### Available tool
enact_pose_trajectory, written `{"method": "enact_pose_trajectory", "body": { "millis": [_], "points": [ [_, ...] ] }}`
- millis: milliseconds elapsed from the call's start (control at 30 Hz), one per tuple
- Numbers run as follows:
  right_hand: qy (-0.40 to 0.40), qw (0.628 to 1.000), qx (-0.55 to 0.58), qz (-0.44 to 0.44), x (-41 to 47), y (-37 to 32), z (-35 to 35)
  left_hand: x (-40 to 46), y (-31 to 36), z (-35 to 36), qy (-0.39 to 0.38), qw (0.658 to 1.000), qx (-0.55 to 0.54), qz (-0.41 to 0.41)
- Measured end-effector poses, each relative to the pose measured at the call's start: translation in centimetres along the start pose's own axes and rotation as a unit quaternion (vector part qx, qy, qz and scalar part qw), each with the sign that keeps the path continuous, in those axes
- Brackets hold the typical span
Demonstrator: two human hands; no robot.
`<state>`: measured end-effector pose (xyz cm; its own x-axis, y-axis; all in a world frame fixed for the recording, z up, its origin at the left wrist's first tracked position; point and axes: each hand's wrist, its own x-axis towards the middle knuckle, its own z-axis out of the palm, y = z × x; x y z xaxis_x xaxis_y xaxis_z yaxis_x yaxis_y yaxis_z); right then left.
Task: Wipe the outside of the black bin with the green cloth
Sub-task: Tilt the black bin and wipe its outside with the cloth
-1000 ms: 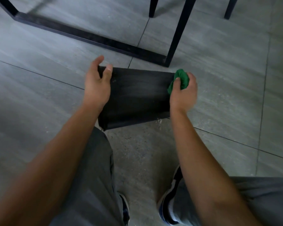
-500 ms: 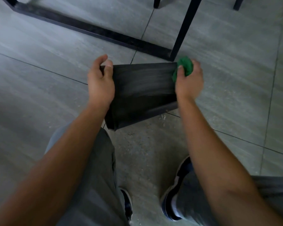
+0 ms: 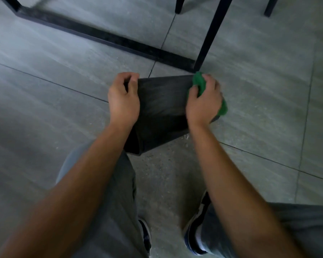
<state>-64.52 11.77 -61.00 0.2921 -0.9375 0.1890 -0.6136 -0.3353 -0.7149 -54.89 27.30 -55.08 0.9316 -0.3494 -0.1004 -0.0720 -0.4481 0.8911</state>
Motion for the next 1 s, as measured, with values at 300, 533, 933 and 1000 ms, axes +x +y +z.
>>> {"method": "enact_pose_trajectory", "body": {
  "millis": [300, 533, 933, 1000],
  "points": [
    [-0.013, 0.991, 0.040, -0.126, -4.0, -3.0, 1.3, -1.0, -0.4, 0.0, -0.003, 1.000, -0.016, 0.016],
    [-0.108, 0.967, 0.018, 0.229, -1.3, 8.4, 0.1, -2.2, 0.6, 0.0, -0.008, 0.994, 0.049, 0.092],
    [-0.200, 0.873, 0.403, 0.187, 8.4, -0.9, -11.0, -0.2, 0.0, -1.8, 0.020, 0.997, 0.025, 0.069],
    [-0.228, 0.853, 0.423, 0.202, 8.6, -1.4, -11.0, -0.5, 0.1, -1.7, -0.001, 0.998, 0.018, 0.061]
  ]
}}
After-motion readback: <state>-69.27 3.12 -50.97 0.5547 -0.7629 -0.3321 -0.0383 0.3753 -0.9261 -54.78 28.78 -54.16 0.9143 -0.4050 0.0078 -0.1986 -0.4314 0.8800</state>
